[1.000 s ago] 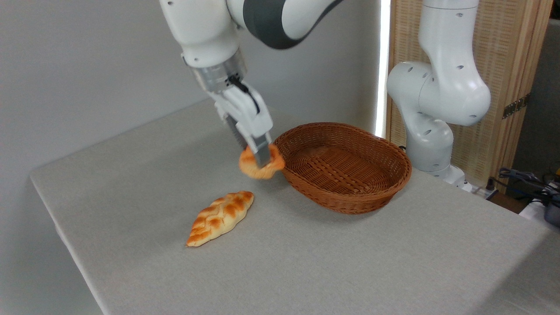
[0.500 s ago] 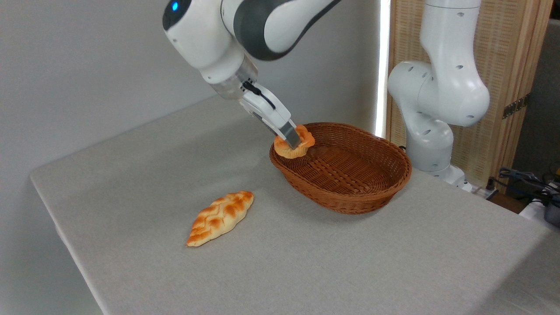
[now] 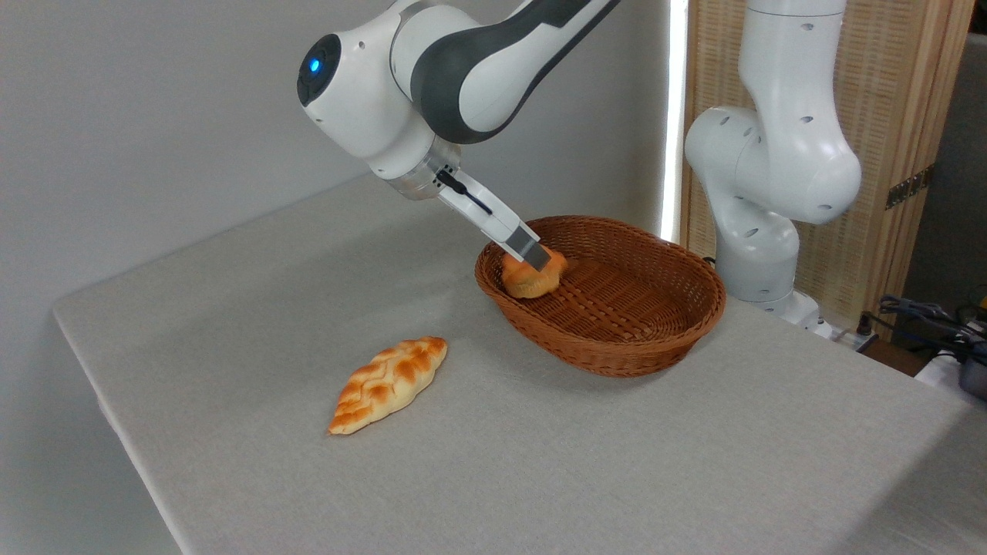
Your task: Put bread into the basket
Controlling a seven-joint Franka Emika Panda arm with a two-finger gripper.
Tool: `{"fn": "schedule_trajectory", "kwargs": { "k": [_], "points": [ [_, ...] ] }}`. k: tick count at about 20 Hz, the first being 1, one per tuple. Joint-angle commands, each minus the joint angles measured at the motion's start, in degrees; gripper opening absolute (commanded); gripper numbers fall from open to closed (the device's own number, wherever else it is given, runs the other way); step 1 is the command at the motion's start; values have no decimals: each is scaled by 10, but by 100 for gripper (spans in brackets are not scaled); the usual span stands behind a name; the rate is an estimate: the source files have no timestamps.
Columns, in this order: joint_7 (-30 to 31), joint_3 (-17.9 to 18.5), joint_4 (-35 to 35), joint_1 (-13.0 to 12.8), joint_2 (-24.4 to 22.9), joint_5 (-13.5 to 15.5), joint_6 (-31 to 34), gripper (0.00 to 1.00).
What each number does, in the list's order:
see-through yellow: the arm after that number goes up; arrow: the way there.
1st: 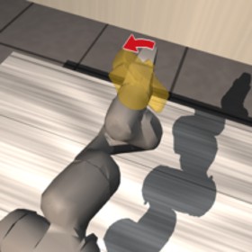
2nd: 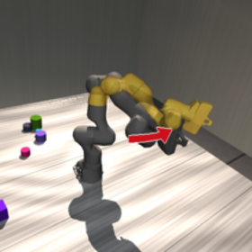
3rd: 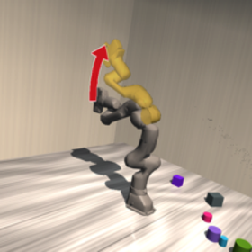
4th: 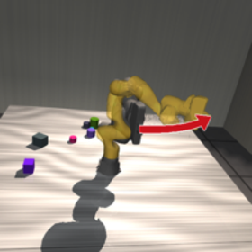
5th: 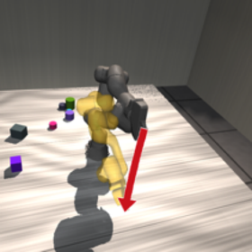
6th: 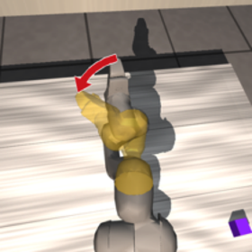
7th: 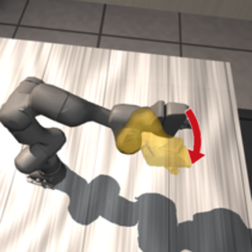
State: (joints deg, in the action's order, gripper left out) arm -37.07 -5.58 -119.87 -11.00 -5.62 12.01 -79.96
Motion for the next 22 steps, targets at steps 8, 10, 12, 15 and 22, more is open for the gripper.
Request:
{"fn": "schedule_trajectory", "kwargs": {
  "k": [8, 10, 12, 15, 22],
  "points": [
    [9, 8, 69, -8, -4, -6, -83, 100],
    [8, 12, 103, -5, -4, -9, -130, 100],
    [9, 14, 119, -2, -4, -27, -154, 100],
    [11, 17, 140, 3, 0, -78, -186, 100],
    [9, 58, 156, 8, 18, -81, -238, 100]
  ]
}}
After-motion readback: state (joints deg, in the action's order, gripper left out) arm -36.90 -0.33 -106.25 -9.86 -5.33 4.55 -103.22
